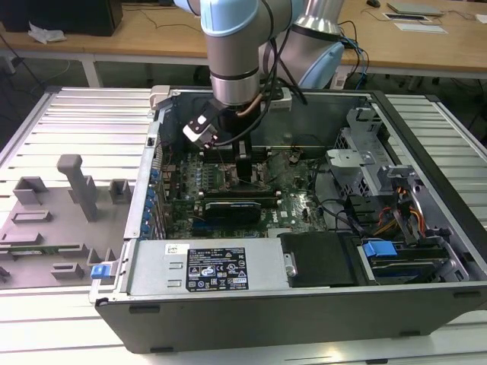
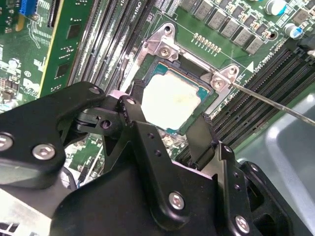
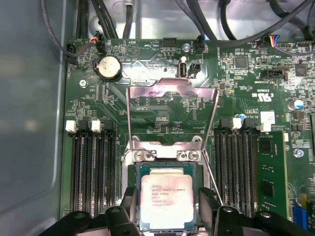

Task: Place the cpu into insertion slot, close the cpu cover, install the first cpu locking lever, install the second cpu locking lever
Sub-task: 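Place the cpu into insertion slot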

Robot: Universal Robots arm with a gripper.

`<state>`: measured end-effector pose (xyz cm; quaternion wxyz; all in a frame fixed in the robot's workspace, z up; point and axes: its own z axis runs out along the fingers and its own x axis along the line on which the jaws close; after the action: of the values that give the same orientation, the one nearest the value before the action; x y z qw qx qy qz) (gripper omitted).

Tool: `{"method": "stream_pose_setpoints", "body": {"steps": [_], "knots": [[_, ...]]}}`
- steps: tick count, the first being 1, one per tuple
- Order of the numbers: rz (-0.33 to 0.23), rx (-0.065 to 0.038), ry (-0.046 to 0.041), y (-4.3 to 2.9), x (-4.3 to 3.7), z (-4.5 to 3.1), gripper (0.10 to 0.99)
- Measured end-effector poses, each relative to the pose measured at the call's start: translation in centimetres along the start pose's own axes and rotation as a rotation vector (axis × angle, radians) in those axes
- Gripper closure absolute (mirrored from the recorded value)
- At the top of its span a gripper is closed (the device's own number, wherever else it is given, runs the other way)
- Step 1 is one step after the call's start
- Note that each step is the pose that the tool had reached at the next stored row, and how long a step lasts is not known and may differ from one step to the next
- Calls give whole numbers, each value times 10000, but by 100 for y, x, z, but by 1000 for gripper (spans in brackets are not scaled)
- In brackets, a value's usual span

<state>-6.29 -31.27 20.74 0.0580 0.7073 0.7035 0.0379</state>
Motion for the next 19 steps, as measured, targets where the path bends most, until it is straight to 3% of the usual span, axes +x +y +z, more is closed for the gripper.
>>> {"method": "stream_pose_setpoints", "body": {"steps": [9, 15, 16, 19], "knots": [[-2, -1, -14, 0, 0, -3, 486], [-3, -1, -18, 0, 0, -3, 855], [-3, -1, -20, 0, 0, -3, 976], [-3, -1, -22, 0, 0, -3, 980]]}}
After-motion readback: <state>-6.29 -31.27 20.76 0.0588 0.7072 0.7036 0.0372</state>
